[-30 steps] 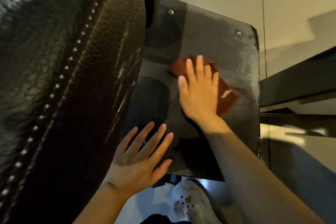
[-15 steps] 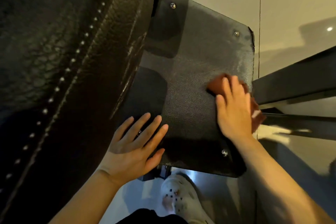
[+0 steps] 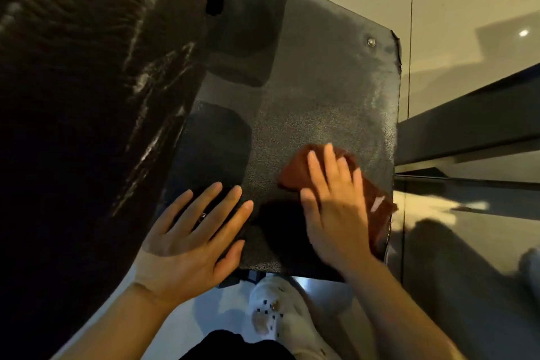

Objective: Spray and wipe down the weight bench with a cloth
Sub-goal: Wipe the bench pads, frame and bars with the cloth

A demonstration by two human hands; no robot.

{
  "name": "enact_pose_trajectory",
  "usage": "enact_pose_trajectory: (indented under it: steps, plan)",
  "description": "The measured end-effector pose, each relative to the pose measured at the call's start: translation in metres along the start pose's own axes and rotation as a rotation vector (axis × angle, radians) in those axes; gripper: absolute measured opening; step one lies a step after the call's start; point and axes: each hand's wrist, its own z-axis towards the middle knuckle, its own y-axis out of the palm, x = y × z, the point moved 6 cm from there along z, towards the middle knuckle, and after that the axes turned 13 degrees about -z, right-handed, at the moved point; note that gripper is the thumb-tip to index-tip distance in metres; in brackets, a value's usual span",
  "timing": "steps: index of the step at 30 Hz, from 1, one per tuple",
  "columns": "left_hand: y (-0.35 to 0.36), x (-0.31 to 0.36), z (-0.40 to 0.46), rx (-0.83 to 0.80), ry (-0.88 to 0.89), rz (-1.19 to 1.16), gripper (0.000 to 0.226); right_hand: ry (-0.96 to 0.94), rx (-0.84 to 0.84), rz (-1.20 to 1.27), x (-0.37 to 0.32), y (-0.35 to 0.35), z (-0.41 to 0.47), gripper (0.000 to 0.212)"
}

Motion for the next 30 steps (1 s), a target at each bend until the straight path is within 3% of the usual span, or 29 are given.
enact_pose_trajectory:
  steps: [4, 7, 14, 18, 24, 27, 30]
  plan:
    - [0.001, 0.001, 0.001, 0.027, 0.005, 0.018, 0.043, 0.149, 0.020, 0.020, 0.074, -0.003, 0.086, 0.064]
    - [0.001, 0.000, 0.001, 0.006, 0.000, 0.020, 0.044, 0.199, 0.015, 0.018, 0.087, -0.001, 0.095, 0.062]
    - [0.003, -0.002, -0.002, -0.049, 0.002, 0.063, 0.046, 0.274, 0.010, 0.095, 0.038, 0.015, -0.057, 0.059]
    - [0.004, 0.000, -0.002, -0.071, 0.001, 0.065, 0.046, 0.292, 0.048, 0.108, 0.027, 0.023, -0.078, 0.058]
    - [0.002, 0.001, 0.000, -0.036, 0.010, 0.048, 0.046, 0.137, 0.034, 0.006, 0.059, 0.011, 0.010, 0.059]
    - [0.001, 0.000, 0.001, -0.016, 0.021, 0.045, 0.046, 0.198, 0.062, -0.030, 0.080, -0.001, 0.069, 0.060]
    - [0.001, 0.000, 0.000, -0.021, 0.009, 0.054, 0.046, 0.205, 0.049, -0.046, 0.071, -0.002, 0.072, 0.059]
